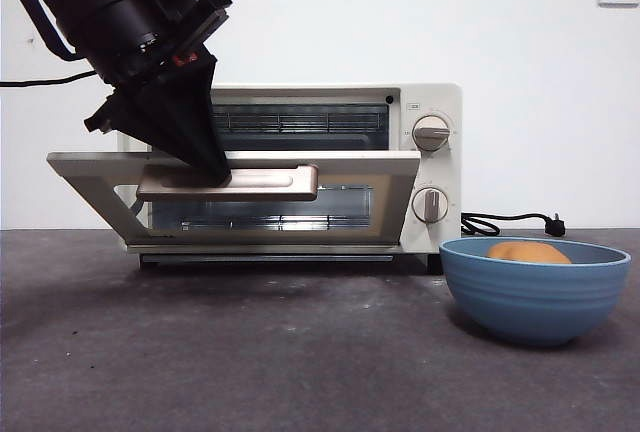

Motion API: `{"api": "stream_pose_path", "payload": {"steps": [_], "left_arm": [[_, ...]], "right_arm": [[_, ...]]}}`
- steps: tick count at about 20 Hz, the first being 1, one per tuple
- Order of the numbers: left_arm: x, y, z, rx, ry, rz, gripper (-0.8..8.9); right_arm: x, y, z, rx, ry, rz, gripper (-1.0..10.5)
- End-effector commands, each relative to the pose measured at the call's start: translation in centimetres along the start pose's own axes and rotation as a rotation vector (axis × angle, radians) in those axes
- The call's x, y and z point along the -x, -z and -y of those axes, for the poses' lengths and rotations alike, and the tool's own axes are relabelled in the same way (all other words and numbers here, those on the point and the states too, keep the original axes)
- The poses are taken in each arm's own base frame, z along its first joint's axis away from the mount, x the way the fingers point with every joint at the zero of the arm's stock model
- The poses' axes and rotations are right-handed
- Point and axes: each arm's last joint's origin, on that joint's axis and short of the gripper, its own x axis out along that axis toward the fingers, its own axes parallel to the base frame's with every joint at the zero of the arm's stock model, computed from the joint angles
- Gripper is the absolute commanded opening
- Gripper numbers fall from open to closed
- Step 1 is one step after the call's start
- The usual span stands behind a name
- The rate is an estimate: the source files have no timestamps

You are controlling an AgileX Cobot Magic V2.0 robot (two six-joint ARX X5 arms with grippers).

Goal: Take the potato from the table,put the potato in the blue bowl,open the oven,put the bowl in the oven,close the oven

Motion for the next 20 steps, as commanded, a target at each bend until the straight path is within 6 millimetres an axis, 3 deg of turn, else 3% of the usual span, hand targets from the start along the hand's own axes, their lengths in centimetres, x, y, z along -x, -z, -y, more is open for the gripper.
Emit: {"api": "stream_pose_path", "payload": {"steps": [1, 5, 9, 15, 20], "left_arm": [[-0.4, 0.3, 0.3, -0.012, 0.002, -0.027, -0.08], [0.2, 0.5, 1.3, -0.034, 0.014, -0.034, -0.08], [2.7, 0.3, 2.3, -0.071, 0.007, 0.062, -0.08], [10.8, 1.6, 5.2, -0.156, -0.066, 0.325, -0.08], [17.1, 5.5, 7.4, -0.175, -0.115, 0.483, -0.08]], "right_arm": [[-0.2, 0.0, 0.0, -0.009, 0.009, -0.005, 5.0], [-1.3, 0.3, 0.2, 0.011, 0.12, -0.098, 5.0], [-2.6, 0.1, 0.0, 0.0, 0.129, -0.139, 5.0], [-5.8, -0.2, 0.8, -0.064, 0.069, -0.27, 4.6], [-9.8, -0.5, 2.3, -0.144, 0.009, -0.363, 4.6]]}}
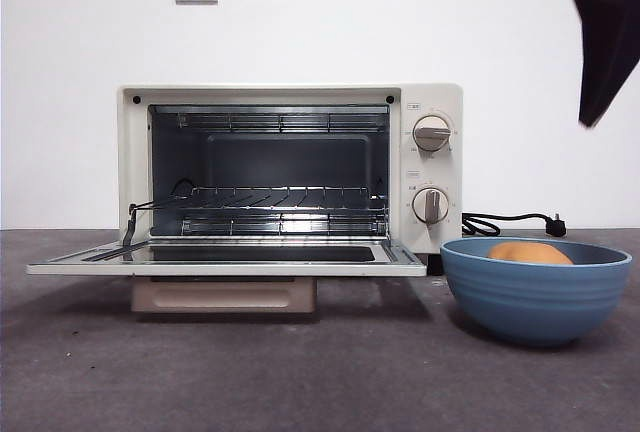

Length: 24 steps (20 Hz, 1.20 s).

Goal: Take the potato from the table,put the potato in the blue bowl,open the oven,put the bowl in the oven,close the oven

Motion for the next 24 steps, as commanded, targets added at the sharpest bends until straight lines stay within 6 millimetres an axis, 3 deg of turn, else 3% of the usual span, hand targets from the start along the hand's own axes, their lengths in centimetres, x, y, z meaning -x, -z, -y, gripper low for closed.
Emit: {"api": "stream_pose_path", "payload": {"steps": [1, 6, 11, 15, 24], "left_arm": [[2.4, 0.6, 0.6, 0.005, -0.028, 0.028, -0.08], [5.9, 1.9, 1.6, -0.003, -0.039, 0.078, -0.08], [6.7, 2.4, 1.9, 0.003, -0.039, 0.067, -0.08], [6.7, 2.4, 1.9, 0.003, -0.039, 0.067, -0.08], [6.7, 2.5, 1.7, 0.002, -0.075, 0.06, -0.08]], "right_arm": [[-1.8, -0.6, 0.4, -0.017, -0.014, -0.049, 4.6], [-6.3, -1.4, 0.6, -0.017, -0.017, -0.155, 3.7], [-9.5, -1.4, 0.8, -0.014, -0.004, -0.229, 2.2], [-9.9, -1.6, 0.8, 0.003, -0.009, -0.209, -0.2], [-9.3, -1.6, 0.5, 0.003, -0.058, -0.202, -0.2]]}}
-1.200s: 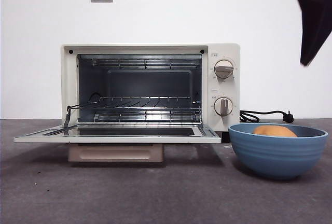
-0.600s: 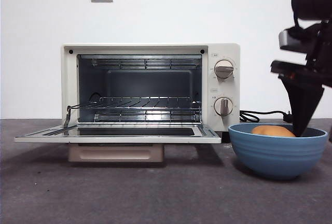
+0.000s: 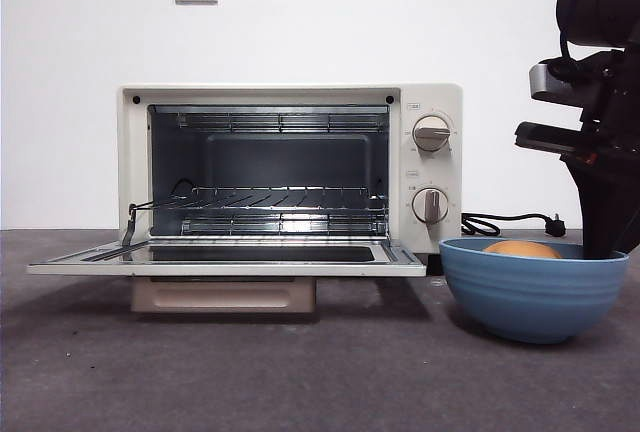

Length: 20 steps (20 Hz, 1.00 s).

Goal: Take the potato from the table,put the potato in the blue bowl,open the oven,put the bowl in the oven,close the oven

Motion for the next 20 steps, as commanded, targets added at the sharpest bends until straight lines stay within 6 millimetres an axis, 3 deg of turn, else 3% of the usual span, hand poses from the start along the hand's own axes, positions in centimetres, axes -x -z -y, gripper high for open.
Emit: {"api": "stream_pose_path", "payload": {"steps": [1, 6, 10, 15, 20], "left_arm": [[0.0, 0.2, -0.1, 0.007, -0.023, -0.01, -0.08], [0.0, 0.3, -0.1, 0.006, -0.03, -0.022, -0.08], [0.0, 0.4, -0.1, 0.005, -0.027, -0.03, -0.08], [0.0, 0.6, -0.1, -0.01, -0.026, -0.057, -0.08], [0.0, 0.8, 0.0, -0.009, -0.015, -0.073, -0.08]], "right_arm": [[1.0, 0.2, -0.5, 0.006, -0.074, 0.017, -0.2], [5.3, 0.7, -3.8, 0.074, -0.144, 0.14, -0.2], [6.8, -0.2, -7.2, 0.135, -0.164, 0.2, -0.2], [6.3, -3.7, -10.2, 0.146, -0.186, 0.258, -0.2], [4.0, -8.1, -12.1, 0.133, -0.157, 0.275, -0.2]]}}
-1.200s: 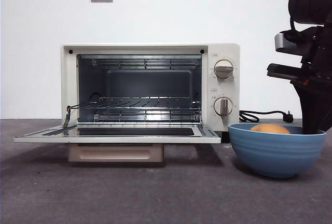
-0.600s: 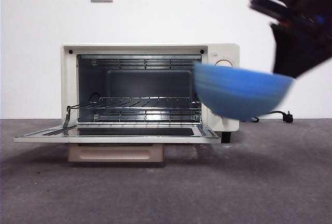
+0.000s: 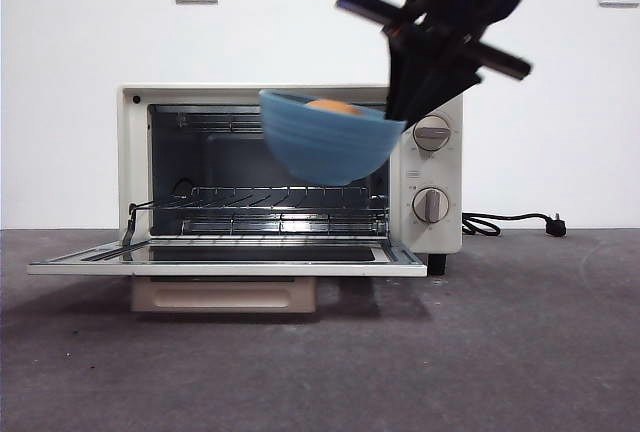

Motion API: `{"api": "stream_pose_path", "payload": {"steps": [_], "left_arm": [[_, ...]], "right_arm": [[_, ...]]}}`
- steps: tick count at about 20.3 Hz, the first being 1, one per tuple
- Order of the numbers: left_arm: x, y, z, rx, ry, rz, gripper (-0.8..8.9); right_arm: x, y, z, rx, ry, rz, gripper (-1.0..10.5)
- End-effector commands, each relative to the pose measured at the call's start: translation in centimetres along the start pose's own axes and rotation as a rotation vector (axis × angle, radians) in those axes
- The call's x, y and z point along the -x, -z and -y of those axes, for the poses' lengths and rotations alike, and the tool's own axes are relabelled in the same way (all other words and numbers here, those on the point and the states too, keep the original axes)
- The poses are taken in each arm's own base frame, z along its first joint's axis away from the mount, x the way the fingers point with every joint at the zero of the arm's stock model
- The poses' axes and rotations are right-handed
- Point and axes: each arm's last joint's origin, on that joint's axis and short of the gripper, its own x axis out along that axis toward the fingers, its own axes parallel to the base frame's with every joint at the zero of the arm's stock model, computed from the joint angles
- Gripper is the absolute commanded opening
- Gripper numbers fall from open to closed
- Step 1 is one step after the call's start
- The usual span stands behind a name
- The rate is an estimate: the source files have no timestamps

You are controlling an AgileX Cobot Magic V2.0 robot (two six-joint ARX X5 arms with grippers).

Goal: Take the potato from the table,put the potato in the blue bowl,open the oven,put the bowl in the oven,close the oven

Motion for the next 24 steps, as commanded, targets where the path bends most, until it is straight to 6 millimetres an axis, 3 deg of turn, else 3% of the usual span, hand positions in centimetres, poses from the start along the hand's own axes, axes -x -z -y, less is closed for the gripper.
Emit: {"api": "stream_pose_path", "payload": {"steps": [1, 7, 12, 24], "left_arm": [[-0.1, 0.1, 0.0, -0.012, 0.008, -0.004, -0.08], [-0.1, 0.3, 0.0, -0.009, 0.01, -0.028, -0.08], [0.0, 0.5, 0.0, -0.007, 0.012, -0.04, -0.08], [0.0, 0.5, 0.1, -0.006, 0.012, -0.048, -0.08]], "right_arm": [[-1.7, -1.3, -0.2, -0.016, 0.031, 0.013, -0.2], [-4.9, -3.7, -0.4, -0.043, 0.046, 0.045, -0.2], [-6.6, -4.0, 0.3, -0.076, 0.076, 0.064, -0.2], [-6.6, -4.4, 1.6, -0.122, 0.089, 0.083, -0.2]]}}
